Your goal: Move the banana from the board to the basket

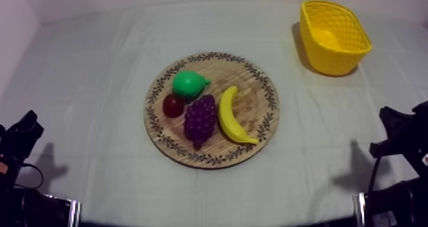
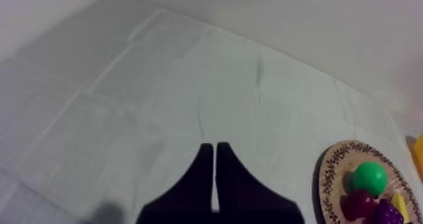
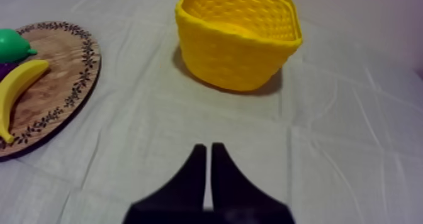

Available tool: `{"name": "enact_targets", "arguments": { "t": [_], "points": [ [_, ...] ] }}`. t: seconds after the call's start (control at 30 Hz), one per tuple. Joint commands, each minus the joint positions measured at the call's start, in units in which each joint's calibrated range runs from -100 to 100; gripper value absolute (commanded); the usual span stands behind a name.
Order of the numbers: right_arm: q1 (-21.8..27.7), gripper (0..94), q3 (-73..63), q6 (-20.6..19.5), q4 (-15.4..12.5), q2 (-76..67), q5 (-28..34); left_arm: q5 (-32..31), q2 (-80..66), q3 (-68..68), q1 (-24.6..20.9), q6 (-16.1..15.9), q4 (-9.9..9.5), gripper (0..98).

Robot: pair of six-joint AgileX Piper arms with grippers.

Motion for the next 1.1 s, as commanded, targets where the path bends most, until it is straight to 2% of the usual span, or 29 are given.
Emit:
{"name": "enact_targets", "arguments": {
  "t": [0.0,1.07],
  "points": [
    [0.03,0.4,-0.01,0.02,0.01,-0.01,0.02,0.0,-0.05,-0.01,0.02,0.02,0.03,0.1],
    [-0.05,0.4,-0.01,0.02,0.01,-0.01,0.02,0.0,-0.05,-0.01,0.02,0.02,0.03,0.1]
  ]
}}
